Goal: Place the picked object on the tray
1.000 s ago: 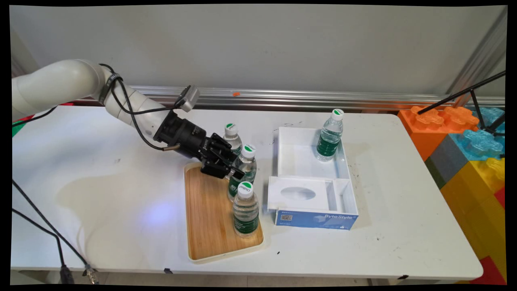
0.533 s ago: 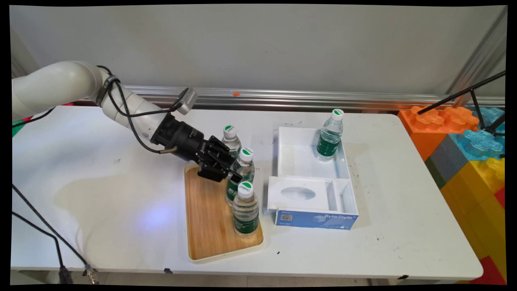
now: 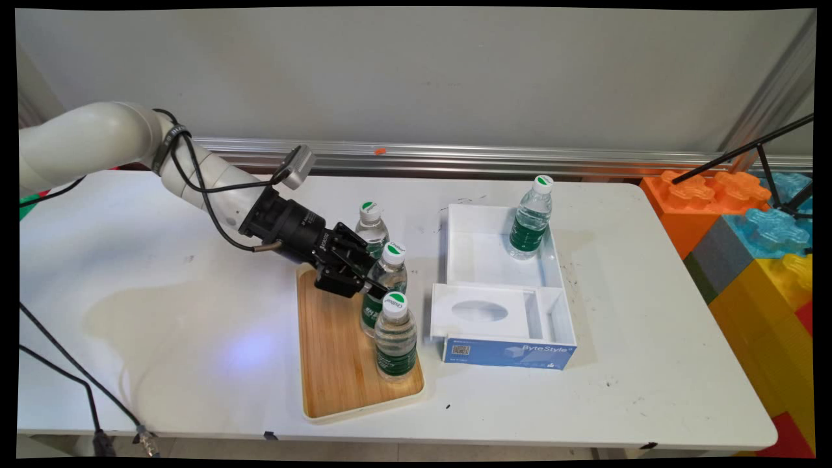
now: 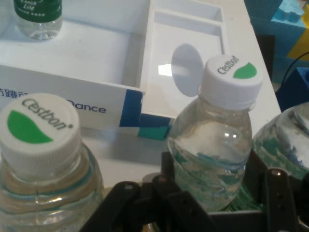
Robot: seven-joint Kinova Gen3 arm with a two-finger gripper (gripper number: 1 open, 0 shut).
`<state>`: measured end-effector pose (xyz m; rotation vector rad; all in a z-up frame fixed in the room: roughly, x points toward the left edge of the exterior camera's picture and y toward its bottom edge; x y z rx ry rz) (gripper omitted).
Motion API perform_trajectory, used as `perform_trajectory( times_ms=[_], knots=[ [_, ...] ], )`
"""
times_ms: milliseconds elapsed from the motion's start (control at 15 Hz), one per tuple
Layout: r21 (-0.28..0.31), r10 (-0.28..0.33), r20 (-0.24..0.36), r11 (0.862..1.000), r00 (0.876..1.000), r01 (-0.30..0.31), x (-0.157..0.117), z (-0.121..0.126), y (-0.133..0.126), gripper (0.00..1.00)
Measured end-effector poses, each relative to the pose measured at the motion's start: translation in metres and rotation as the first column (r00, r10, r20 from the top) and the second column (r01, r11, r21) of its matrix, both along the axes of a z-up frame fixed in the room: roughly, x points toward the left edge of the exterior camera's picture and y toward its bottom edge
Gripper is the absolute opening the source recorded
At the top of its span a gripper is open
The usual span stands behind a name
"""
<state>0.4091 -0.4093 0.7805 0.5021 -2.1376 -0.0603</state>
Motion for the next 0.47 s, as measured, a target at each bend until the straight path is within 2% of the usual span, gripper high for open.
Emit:
perform_trajectory(
  times_ms=[200, 267, 467],
  knots=[
    [-0.001, 0.000, -0.002, 1.000, 1.000, 0.000, 0.0003, -0.0007, 0.0008, 0.00],
    [-0.002, 0.000, -0.002, 1.000, 1.000, 0.000, 0.0004, -0.0008, 0.0010, 1.00],
    [-0.003, -0.002, -0.003, 1.000, 1.000, 0.002, 0.0006, -0.0015, 0.0020, 1.00]
  ],
)
